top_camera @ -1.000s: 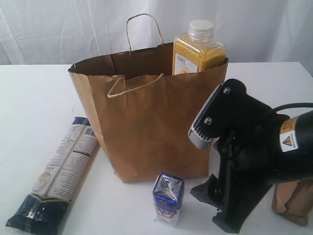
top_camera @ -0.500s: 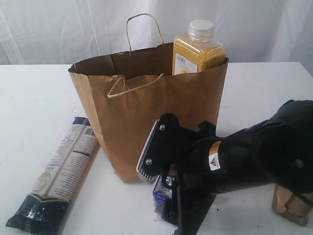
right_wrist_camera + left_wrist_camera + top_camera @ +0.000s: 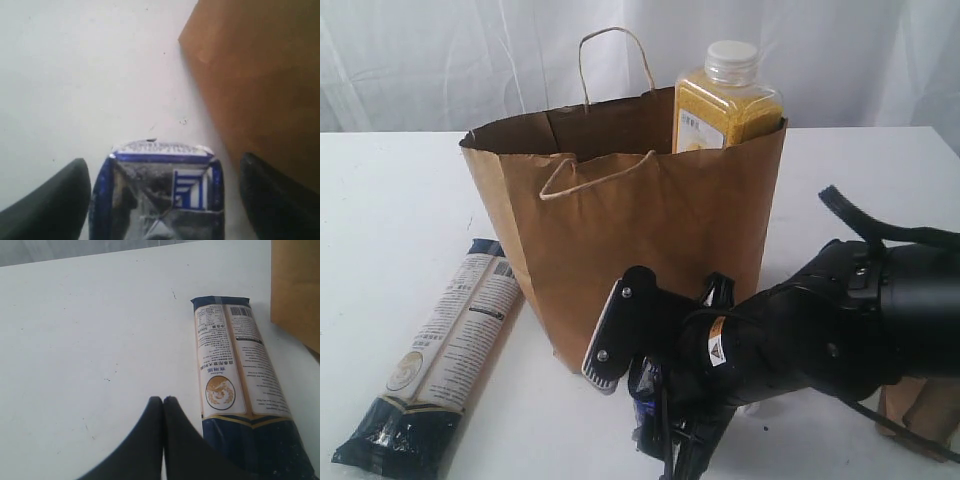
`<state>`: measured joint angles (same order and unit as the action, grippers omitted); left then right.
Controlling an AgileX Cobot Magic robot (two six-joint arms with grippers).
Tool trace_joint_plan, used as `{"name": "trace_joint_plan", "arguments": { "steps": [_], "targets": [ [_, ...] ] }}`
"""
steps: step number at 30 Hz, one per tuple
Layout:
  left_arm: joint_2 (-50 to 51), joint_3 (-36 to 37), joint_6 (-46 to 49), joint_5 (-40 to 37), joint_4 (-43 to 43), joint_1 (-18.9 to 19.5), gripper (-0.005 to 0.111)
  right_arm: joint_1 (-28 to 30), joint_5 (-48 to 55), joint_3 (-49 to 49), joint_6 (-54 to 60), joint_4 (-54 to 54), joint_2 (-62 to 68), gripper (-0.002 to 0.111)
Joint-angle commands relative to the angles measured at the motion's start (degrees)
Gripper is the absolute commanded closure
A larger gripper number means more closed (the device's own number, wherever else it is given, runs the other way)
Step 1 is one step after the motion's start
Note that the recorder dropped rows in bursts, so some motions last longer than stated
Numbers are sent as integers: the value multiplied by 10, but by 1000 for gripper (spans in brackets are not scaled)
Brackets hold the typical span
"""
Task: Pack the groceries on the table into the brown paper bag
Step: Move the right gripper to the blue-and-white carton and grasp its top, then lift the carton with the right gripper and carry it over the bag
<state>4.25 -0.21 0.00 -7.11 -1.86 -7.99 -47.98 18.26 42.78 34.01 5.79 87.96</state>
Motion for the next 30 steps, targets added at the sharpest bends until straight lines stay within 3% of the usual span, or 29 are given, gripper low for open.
{"name": "trace_joint_plan", "arguments": {
  "steps": [1, 8, 14, 23, 30],
  "targets": [
    [-3, 2, 0, -2, -4, 1, 107, 0, -1, -2, 3, -2, 2, 51],
    [-3, 2, 0, -2, -4, 1, 107, 0, -1, 0, -39, 5, -11, 107],
    [-3, 2, 0, -2, -4, 1, 107, -31, 12, 0, -43, 26, -69, 108],
    [-3, 2, 0, -2, -4, 1, 107, -158, 85, 0, -43, 39, -187, 108],
    [-3, 2, 0, -2, -4, 1, 107, -238, 80, 45, -43, 19, -242, 108]
  ]
}}
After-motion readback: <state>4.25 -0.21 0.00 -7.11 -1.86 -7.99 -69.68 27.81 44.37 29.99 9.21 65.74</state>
